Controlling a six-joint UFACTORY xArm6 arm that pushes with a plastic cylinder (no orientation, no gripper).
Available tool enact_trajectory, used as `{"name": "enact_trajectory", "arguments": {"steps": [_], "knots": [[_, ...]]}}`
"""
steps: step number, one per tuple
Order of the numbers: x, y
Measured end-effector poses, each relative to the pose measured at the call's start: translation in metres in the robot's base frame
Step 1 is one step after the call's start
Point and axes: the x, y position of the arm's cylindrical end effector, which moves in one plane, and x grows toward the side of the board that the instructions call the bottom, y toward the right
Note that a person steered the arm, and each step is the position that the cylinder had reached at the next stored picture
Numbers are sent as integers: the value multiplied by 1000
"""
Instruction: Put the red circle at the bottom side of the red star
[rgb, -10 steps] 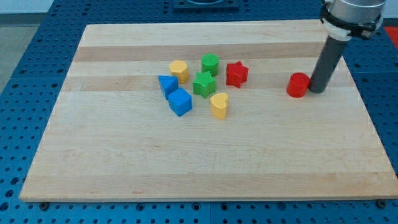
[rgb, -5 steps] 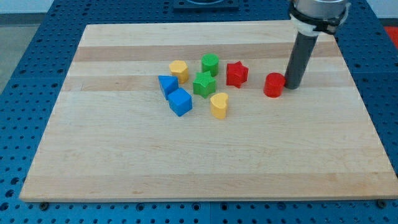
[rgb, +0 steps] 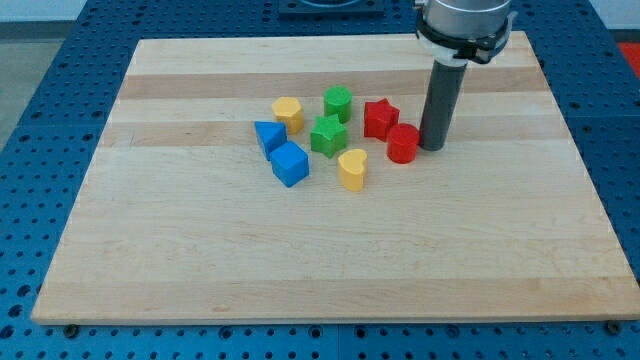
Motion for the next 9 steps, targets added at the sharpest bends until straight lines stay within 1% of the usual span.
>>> {"name": "enact_trajectory", "arguments": {"steps": [7, 8, 9], "knots": [[15, -30], [23, -28], [45, -28]]}}
